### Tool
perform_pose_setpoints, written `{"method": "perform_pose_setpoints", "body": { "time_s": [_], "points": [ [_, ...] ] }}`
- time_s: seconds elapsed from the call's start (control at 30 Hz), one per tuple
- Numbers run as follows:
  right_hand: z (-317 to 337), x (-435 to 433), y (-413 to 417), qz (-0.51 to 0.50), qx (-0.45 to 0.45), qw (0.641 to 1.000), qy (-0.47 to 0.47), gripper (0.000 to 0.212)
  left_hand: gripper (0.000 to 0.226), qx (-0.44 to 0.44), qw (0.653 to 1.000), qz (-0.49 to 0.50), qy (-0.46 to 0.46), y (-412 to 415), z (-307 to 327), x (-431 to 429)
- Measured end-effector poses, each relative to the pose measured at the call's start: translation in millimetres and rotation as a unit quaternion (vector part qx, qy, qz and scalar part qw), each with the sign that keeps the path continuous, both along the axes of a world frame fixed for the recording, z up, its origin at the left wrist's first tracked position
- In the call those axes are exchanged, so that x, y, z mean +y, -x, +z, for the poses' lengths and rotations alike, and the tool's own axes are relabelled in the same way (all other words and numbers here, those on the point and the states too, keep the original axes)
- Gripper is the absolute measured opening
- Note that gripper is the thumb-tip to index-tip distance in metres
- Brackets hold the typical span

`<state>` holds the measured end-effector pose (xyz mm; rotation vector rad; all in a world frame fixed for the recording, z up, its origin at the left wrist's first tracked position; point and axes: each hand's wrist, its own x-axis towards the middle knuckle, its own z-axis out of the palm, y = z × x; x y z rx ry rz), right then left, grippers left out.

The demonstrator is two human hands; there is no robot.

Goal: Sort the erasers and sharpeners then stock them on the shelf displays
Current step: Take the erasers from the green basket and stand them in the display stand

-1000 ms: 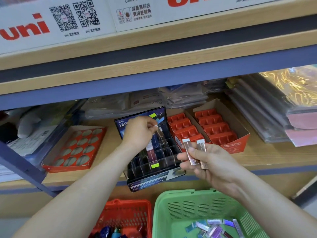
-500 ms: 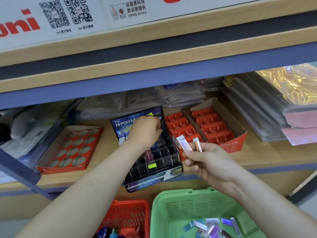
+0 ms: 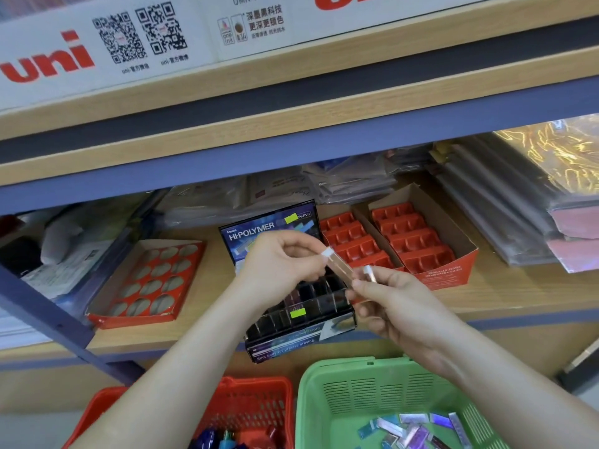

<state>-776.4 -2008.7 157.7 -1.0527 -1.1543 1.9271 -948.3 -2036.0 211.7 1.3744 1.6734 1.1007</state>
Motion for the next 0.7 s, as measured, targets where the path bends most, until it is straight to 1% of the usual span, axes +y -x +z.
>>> {"method": "perform_pose_setpoints", "body": {
  "time_s": [0.07,0.13,0.17,0.23,0.33,0.47,0.6,0.7],
  "points": [
    [-0.7,2.4,-0.1,-0.027,-0.001,0.999,0.020,0.023,0.010,0.027,0.998,0.057,-0.029,8.5,4.8,8.8],
    [-3.4,5.0,-1.3,-0.045,0.006,0.998,0.040,0.033,0.014,0.103,0.987,0.110,-0.052,20.4,3.9,22.5],
    [-4.7,5.7,-2.2,-0.044,0.010,0.998,0.043,0.035,0.015,0.145,0.981,0.120,-0.051,24.8,1.2,29.3],
    [-6.3,6.1,-3.6,-0.039,0.018,0.998,0.040,0.033,0.013,0.213,0.970,0.109,-0.037,29.8,-8.3,40.9],
    [-4.3,6.4,-5.0,-0.038,0.022,0.998,0.037,0.022,0.009,0.269,0.959,0.083,-0.019,33.8,-24.8,54.1],
    [-1.3,5.8,-5.0,-0.047,0.014,0.998,0.036,0.026,0.011,0.343,0.937,0.061,-0.017,35.4,-37.1,62.2],
    [-1.0,6.0,-5.3,-0.044,0.009,0.999,0.029,0.026,0.013,0.451,0.892,0.025,-0.020,29.8,-43.8,66.9],
    [-0.8,7.0,-5.0,-0.036,0.014,0.999,0.035,0.025,0.012,0.508,0.861,0.010,-0.014,26.0,-42.7,71.7]
  ]
}}
